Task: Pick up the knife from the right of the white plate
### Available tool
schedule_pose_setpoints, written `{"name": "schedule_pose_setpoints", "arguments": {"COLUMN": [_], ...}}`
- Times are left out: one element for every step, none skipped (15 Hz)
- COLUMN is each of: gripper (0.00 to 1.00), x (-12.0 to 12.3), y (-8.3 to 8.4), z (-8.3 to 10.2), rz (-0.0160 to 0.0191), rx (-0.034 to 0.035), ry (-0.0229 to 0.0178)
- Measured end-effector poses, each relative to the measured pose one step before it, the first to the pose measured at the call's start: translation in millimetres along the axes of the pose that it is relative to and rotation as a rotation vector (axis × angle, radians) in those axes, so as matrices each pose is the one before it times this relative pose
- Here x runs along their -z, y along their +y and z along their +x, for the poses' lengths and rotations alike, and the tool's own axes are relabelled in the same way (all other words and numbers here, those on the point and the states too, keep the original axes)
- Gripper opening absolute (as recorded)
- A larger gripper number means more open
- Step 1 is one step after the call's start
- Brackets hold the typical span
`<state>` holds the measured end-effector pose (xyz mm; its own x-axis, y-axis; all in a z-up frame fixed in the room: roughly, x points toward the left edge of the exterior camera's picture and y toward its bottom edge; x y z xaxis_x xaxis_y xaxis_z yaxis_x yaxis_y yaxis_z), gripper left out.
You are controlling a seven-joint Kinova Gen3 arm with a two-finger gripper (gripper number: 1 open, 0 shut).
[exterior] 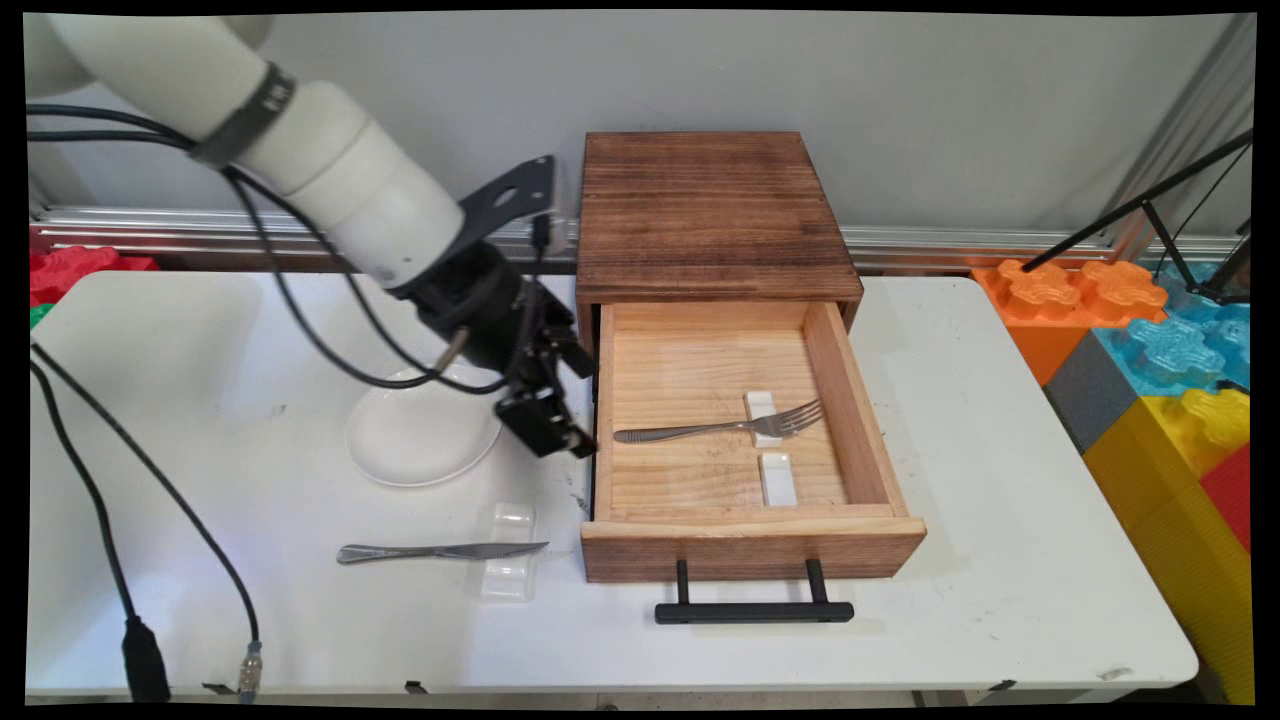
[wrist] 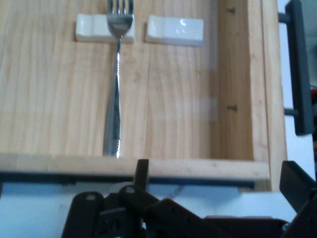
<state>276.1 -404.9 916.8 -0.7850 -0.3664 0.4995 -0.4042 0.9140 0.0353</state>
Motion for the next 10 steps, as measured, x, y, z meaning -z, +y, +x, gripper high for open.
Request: {"name": "schedule_pose_setpoints", "arguments": {"gripper": [1.0,1.0,1.0,1.0,1.0,1.0,1.0,1.0,1.0,1.0], "x": [5.33,4.7,3.49,3.12,2.05,1.39,0.45,-0.01,-0.46,-1.07], "y": [2.08,1.91,1.58,1.94,1.62,2.16,2.03,1.97,1.86,2.42], "z": [-7.19,-7.49,-6.74,-8.16,-6.88,-7.7,-6.69,-6.38,-5.21,-5.99], "rz": [-0.0028,-0.00208,-0.00149,-0.00104,-0.00054,-0.00111,-0.00069,-0.00034,-0.00063,-0.00235], "rx": [-0.00432,-0.00426,-0.00331,-0.00327,-0.00098,-0.00063,0.00108,0.00195,0.00219,0.00098], "ry": [-0.0075,-0.00818,-0.00731,-0.00847,-0.0067,-0.00882,-0.0096,-0.00965,-0.00828,-0.00954]}}
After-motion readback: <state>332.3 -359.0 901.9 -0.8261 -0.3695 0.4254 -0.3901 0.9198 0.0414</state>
